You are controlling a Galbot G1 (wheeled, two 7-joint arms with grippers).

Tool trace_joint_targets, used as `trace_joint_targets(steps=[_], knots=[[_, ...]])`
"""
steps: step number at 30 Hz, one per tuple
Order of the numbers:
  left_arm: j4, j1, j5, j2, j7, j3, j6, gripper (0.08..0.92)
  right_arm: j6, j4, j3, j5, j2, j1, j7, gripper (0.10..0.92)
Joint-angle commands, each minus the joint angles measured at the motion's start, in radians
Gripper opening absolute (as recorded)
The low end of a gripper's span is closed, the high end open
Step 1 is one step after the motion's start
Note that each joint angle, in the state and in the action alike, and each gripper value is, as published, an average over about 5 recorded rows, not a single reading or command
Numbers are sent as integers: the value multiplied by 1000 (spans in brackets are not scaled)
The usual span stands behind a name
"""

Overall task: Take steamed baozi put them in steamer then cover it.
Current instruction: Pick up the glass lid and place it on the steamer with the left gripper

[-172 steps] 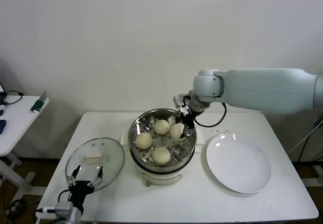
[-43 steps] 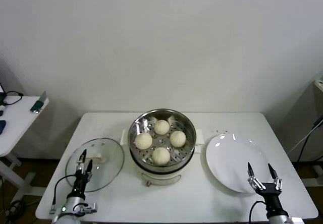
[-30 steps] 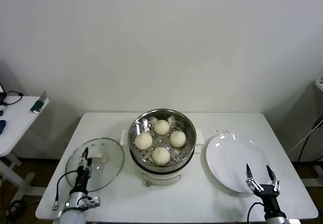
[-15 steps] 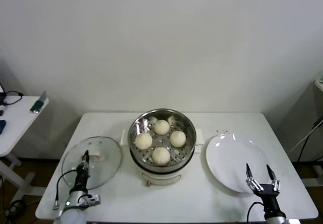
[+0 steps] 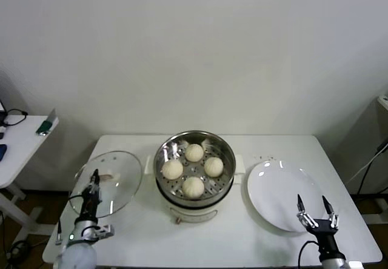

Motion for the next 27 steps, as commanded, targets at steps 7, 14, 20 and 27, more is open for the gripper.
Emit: trace_joint_targets(steps=[7,14,20,27], knots=[[-572,43,-181,181,348,4,349,133,-66,12,6,-81,-5,0,27,823],[-666,-17,-50,182,399,203,429,133,-67,4,-10,-90,-7,6,24,823],[-649,-103,118,108,471,423,514,133,-66,-4,-25,-98,-10,19,23,823],[-609,-197,270,-26,563,585,581,133,-55,-17,-37,-96,-17,32,21,823]])
